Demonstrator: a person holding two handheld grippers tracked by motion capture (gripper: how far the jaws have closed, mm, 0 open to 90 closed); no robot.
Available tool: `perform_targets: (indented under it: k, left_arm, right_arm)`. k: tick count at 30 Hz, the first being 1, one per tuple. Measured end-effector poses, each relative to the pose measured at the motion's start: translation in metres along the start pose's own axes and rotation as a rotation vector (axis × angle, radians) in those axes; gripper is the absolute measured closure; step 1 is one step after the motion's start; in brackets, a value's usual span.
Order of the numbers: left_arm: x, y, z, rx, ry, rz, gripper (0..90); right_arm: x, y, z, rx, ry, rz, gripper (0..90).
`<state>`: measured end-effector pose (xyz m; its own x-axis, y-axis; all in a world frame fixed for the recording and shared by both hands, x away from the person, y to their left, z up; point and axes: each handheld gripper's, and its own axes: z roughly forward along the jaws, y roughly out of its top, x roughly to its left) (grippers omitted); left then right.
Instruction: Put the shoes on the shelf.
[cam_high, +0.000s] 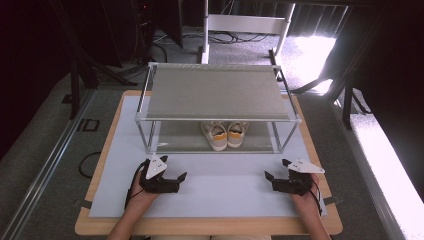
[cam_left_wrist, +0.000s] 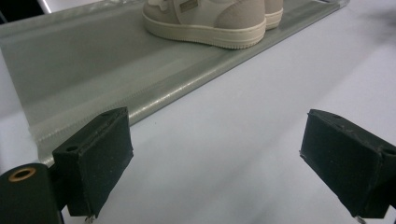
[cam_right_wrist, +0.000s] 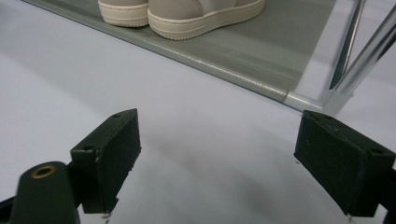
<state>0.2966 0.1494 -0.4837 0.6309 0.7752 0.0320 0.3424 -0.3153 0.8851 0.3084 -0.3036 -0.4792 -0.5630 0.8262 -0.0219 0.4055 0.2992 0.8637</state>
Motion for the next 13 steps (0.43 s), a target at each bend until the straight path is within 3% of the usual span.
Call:
perform_targets:
  k: [9, 10, 13]
  left_arm:
    - [-0.0047, -0.0019, -0.0022, -0.027, 0.033, 0.033, 8.6]
    - [-0.0071, -0.0033, -0.0040, -0.048, 0.069, 0.036, 8.6]
    - [-0.0092, -0.0023, -0.0020, -0.023, 0.090, 0.045, 8.6]
  right_arm:
    - [0.0007, -0.0003, 0.0001, 0.004, 0.003, -0.004, 14.2]
    - [-0.0015, 0.0006, 0.0029, 0.030, 0.023, 0.008, 14.3]
    - [-0.0052, 0.0015, 0.0059, 0.061, 0.019, 0.045, 16.8]
